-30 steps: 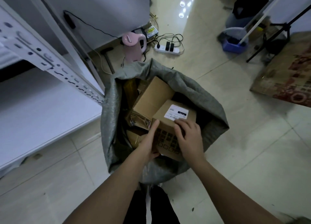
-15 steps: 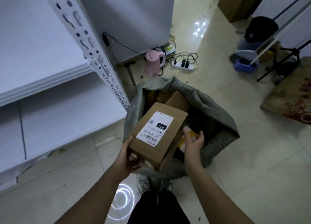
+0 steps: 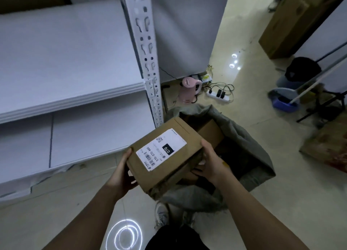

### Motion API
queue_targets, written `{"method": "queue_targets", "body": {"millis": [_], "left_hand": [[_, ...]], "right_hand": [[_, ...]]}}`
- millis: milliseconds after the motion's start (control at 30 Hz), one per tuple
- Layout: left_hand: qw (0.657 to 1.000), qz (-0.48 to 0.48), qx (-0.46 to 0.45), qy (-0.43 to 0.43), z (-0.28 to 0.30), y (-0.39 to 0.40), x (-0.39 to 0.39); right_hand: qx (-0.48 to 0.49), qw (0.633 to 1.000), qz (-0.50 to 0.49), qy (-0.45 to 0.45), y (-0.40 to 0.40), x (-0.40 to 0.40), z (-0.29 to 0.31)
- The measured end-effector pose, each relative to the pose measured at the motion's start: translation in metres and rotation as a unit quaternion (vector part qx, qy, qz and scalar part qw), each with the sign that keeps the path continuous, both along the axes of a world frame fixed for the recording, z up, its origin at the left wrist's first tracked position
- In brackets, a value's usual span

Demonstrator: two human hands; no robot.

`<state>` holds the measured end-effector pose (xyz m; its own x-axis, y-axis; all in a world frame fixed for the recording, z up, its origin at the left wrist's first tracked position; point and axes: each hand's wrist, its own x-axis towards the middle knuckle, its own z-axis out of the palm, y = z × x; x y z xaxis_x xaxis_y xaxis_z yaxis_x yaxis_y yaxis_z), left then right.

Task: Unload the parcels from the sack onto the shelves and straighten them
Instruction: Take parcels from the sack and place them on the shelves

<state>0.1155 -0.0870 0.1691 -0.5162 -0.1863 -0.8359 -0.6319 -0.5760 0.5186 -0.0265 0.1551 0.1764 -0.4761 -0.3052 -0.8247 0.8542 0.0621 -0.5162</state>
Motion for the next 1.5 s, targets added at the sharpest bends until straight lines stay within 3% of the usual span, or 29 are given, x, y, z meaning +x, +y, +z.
{"method": "queue_targets", "body": {"millis": [167, 467, 667, 1033, 1133, 1233, 1300, 1500], "left_hand": [[0.995, 0.095, -0.013, 0.015, 0.024, -0.035, 0.034], [0.985, 0.166, 0.018, 0.049, 0.060, -0.084, 0.121], [0.949, 0.301, -0.049, 0.082, 0.087, -0.104, 0.183], [0.926, 0.350, -0.086, 0.115, 0.134, -0.125, 0.240], [0.905, 0.394, -0.146, 0.067, 0.140, -0.132, 0.231], [0.862, 0.463, -0.205, 0.021, 0.144, -0.129, 0.219], [0.848, 0.504, -0.164, 0.013, 0.148, -0.119, 0.211], [0.886, 0.447, -0.013, 0.121, 0.167, -0.104, 0.174]], "right_hand": [[0.013, 0.999, 0.035, -0.019, -0.068, 0.013, 0.022], [-0.057, 0.983, 0.176, 0.010, -0.176, 0.064, 0.053], [-0.094, 0.941, 0.324, 0.010, -0.214, 0.068, 0.070], [-0.098, 0.854, 0.496, 0.122, -0.251, 0.087, 0.117], [-0.106, 0.860, 0.486, 0.113, -0.261, 0.095, 0.128], [-0.091, 0.884, 0.444, 0.113, -0.275, 0.111, 0.141], [-0.085, 0.902, 0.407, 0.114, -0.285, 0.124, 0.151], [-0.083, 0.908, 0.403, 0.075, -0.315, 0.153, 0.187]]}}
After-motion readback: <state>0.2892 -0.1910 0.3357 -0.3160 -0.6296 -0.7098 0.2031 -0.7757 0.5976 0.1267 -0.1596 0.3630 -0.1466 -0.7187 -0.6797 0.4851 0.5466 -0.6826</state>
